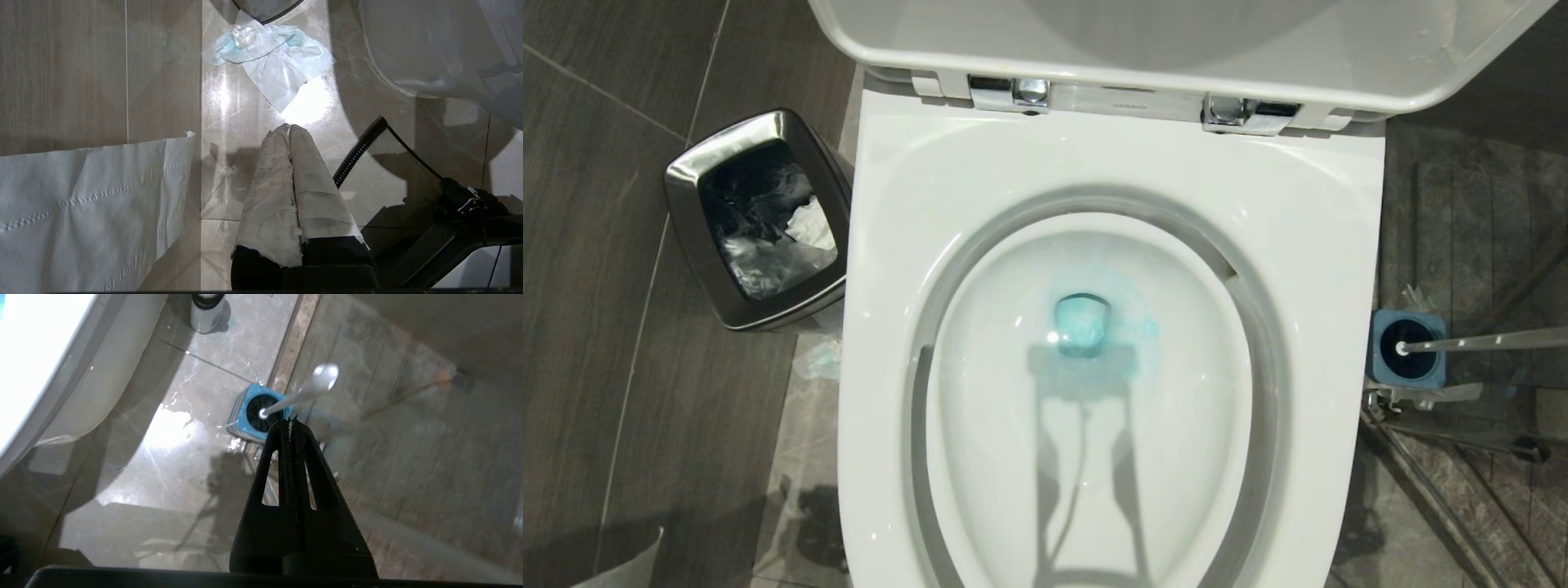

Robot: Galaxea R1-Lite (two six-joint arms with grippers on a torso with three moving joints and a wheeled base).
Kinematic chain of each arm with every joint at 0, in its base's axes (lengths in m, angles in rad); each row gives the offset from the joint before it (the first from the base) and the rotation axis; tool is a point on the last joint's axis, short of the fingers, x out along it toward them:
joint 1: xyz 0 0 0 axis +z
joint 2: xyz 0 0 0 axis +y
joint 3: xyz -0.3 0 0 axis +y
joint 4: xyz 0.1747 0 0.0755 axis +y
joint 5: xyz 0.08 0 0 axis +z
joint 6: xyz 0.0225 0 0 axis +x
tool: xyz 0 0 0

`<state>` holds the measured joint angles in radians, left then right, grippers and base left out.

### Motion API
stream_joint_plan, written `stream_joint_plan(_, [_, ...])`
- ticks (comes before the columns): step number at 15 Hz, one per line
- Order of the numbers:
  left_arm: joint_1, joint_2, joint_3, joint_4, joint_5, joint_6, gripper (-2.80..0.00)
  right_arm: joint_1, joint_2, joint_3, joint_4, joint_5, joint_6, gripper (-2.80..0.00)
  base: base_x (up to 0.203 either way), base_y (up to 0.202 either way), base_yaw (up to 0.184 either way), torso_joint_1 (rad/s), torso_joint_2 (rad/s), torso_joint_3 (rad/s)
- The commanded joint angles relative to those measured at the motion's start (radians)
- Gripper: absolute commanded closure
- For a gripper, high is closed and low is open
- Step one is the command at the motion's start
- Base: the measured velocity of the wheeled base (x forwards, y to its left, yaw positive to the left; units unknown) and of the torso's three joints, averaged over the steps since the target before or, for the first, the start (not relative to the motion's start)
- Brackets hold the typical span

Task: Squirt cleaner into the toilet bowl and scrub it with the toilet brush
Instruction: Scrub the toilet bowl

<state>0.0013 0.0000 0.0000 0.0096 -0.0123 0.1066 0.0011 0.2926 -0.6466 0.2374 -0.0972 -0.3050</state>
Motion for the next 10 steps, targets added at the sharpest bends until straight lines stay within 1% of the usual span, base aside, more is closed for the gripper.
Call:
stream_joint_plan(1, [0.0,0.002,0.002,0.0,0.0,0.001,0.0,0.001,-0.112,0.079,0.0,-0.002,0.024,0.0,0.0,0.0,0.0,0.0,0.0,0.0])
stream_joint_plan(3, [0.0,0.002,0.002,0.0,0.0,0.001,0.0,0.001,-0.21,0.153,0.0,0.003,0.039,0.0,0.0,0.0,0.0,0.0,0.0,0.0])
stream_joint_plan(5, [0.0,0.002,0.002,0.0,0.0,0.001,0.0,0.002,-0.28,0.242,0.001,0.024,0.046,0.0,0.0,0.0,0.0,0.0,0.0,0.0])
stream_joint_plan(8, [0.0,0.002,0.002,0.0,0.0,0.001,0.0,0.002,-0.292,0.353,-0.022,0.04,0.066,0.0,0.0,0.0,0.0,0.0,0.0,0.0])
stream_joint_plan(10, [0.0,0.0,0.0,0.0,0.0,0.001,0.0,0.002,-0.292,0.441,-0.097,0.055,0.075,0.0,0.0,0.0,0.0,0.0,0.0,0.0])
